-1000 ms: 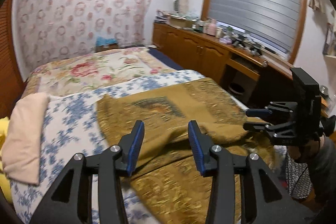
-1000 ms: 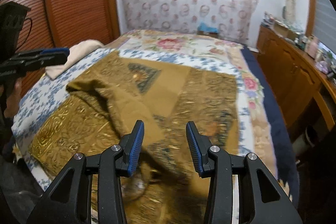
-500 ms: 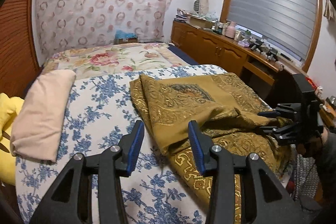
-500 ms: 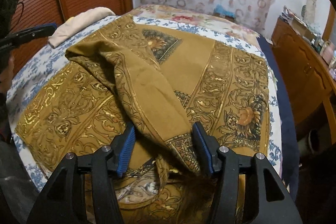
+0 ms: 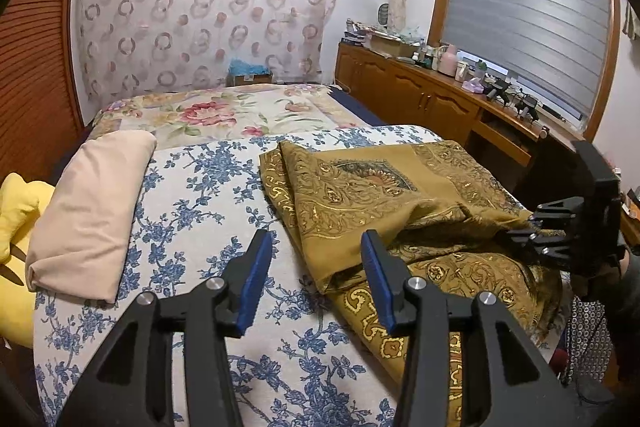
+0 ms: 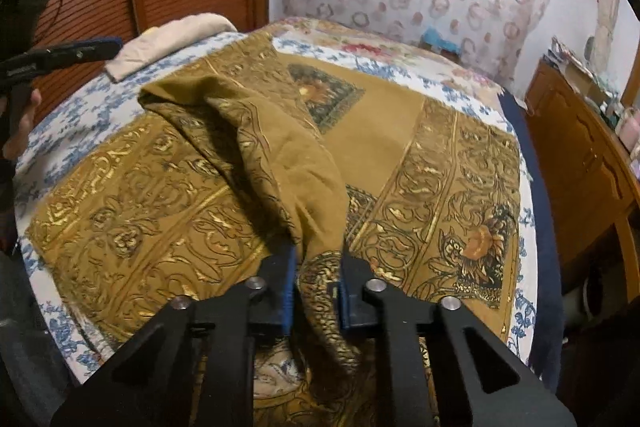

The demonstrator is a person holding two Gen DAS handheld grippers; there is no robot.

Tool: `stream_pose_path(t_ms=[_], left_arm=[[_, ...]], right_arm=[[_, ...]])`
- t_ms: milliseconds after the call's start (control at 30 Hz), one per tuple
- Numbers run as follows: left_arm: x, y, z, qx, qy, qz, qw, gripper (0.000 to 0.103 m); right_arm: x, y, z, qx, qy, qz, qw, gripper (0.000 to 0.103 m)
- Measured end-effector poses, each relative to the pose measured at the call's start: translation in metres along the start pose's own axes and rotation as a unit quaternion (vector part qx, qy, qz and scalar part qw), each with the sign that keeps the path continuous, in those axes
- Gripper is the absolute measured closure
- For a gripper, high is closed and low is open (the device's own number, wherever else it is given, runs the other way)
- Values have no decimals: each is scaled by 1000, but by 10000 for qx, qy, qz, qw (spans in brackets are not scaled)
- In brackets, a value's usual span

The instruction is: Fold small clothes

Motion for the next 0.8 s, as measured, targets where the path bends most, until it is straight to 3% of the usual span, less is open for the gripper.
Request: stream_pose_path(t_ms=[433,633,800], left_arm=[[2,-2,0,24,70,1,10000,58],[7,-3,-1,49,94,-53,9999,58],[20,-4,-3,63,209,-105,9997,58]], right_arm=[[-3,-67,24,1006,175,-35,9948,97],[9,-86,15,1046,278,-386,9934,97],[32,-82,-11,775,528,-731,9929,97]])
Point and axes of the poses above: each gripper's, at about its wrist camera, not at the fingertips, and y roughly the way its jaws point, x to its right, z to its top, the point moved 2 cm from there along y, roughly the way its jaws point, and after that the axes turned 3 degrees about z, right-handed, at the moved point
